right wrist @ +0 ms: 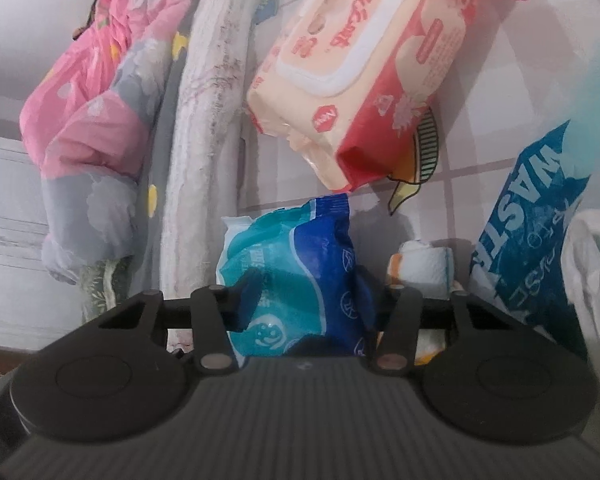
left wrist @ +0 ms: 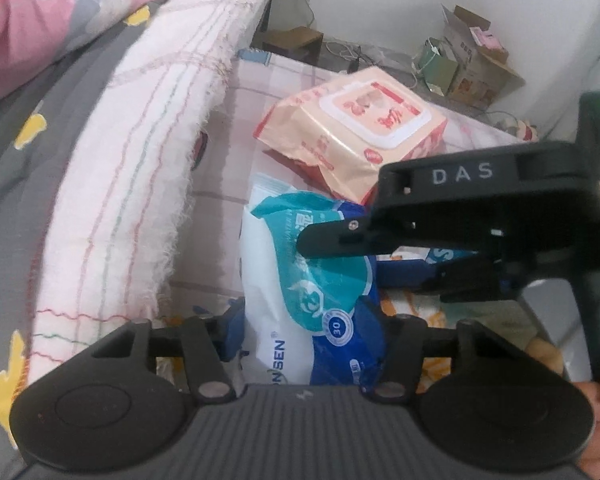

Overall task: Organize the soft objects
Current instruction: 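Carry the wipes pack into the cardboard box and open both grippers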

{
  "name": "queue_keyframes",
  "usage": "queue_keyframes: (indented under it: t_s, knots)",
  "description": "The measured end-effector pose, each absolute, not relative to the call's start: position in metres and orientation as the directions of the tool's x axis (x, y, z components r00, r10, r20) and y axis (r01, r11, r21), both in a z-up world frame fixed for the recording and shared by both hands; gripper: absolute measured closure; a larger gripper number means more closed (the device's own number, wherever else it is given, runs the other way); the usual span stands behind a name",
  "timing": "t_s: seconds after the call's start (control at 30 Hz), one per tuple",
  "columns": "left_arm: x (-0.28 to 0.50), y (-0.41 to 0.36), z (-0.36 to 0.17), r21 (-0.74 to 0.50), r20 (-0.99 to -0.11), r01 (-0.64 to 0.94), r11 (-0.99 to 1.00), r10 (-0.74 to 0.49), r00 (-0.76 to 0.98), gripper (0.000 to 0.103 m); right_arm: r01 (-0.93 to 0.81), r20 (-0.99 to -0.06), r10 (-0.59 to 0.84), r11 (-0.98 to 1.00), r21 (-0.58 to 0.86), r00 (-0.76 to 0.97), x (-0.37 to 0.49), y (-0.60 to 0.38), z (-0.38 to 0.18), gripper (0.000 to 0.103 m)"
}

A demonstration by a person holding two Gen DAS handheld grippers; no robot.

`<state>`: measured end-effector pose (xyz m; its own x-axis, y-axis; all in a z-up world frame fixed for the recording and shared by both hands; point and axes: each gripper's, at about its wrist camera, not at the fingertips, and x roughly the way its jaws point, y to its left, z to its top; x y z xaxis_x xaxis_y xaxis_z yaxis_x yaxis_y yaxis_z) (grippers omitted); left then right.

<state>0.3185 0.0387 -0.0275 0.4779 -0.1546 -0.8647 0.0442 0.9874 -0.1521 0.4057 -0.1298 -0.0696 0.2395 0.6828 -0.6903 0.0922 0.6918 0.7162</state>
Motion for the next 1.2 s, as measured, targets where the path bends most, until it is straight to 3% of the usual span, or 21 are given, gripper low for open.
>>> queue_keyframes:
  t_s: [0.4,0.6,1.0,1.2]
  knots:
    - [0.266,0.020,0.067,-0.093,-0.762,0.069,0.993,-0.115,0.638,0.049,-0.026,-0.565,0.739,0.615,0.788,0.366,0.367,-0.150,0.026,0.057]
    - [0.228,-0.027,0.103,-0.103,-0.712,0.168,0.980,-0.191,0.676,0.050,-0.012,-0.498,0.747,0.559,0.829,0.440,0.320,-0.217,0.066,0.057]
    - [0.175,-0.194,0.114,-0.152,-0.696,0.472,0.868,-0.433,0.573,0.050,0.137,-0.499,0.562,0.562,0.815,0.659,0.205,-0.405,0.090,0.054]
    - [0.173,-0.275,0.090,-0.195,-0.746,0.564,0.803,-0.495,0.447,0.050,0.235,-0.525,0.471,0.545,0.805,0.709,0.173,-0.489,0.068,0.054]
